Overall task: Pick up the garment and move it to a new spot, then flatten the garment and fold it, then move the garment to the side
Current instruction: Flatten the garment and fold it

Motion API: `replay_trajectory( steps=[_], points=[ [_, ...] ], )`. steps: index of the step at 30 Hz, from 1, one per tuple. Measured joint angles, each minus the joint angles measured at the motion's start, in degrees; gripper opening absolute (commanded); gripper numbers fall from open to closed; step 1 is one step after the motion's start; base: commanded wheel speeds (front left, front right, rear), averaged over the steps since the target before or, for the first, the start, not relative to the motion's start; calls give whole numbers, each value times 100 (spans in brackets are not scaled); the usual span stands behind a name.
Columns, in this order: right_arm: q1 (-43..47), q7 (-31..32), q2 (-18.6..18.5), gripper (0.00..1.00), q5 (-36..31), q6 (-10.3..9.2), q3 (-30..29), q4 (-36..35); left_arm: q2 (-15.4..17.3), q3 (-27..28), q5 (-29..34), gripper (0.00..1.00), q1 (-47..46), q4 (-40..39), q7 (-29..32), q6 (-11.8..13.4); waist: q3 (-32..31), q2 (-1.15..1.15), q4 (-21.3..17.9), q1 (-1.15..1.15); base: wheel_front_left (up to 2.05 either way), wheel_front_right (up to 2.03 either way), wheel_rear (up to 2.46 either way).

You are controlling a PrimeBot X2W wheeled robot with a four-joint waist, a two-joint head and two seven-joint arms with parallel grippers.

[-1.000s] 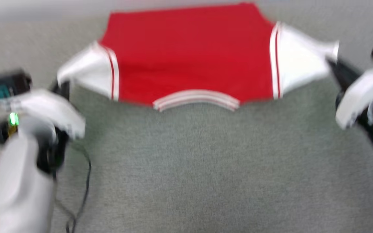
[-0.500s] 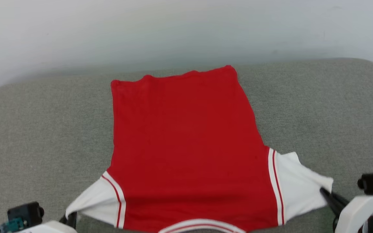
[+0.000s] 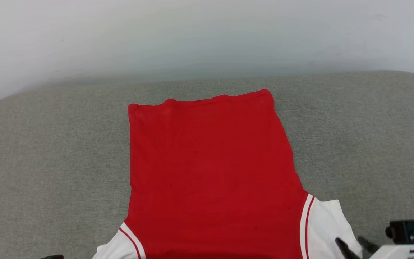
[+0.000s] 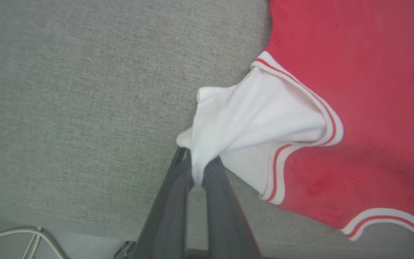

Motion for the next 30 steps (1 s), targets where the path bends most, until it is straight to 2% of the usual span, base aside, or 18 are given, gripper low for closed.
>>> replay_trajectory(
  steps=[6,12,15,20,25,29,30],
  points=[
    [-1168,-271,-146,100,85,0,-358,-92,20,-45,171,0,-256,-193,-158,-21,191,0,119,1,0,0,0],
    [-3029,-96,-333,100,339,0,-588,809,10,-197,404,0,-652,-539,-316,-60,672,0,297,2,0,0,0],
    [-3984,325,-411,100,474,0,-550,1408,-49,-338,528,0,-890,-724,-391,-101,987,0,430,2,0,0,0],
    [-5388,1419,-646,100,483,-1,-513,2391,-171,-651,767,0,-1384,-936,-504,-225,1526,0,767,3,0,0,0],
    [-6423,2464,-735,100,197,0,-656,3129,-289,-961,916,0,-1695,-1069,-584,-338,1946,0,1264,3,0,0,0],
    [-6903,2905,-737,100,-76,0,-803,3412,-382,-1112,980,0,-1819,-1135,-638,-404,2191,0,1546,3,0,0,0],
    [-7130,3063,-723,100,-270,0,-845,3515,-436,-1192,1005,0,-1890,-1151,-668,-428,2350,0,1721,3,0,0,0]
  ],
)
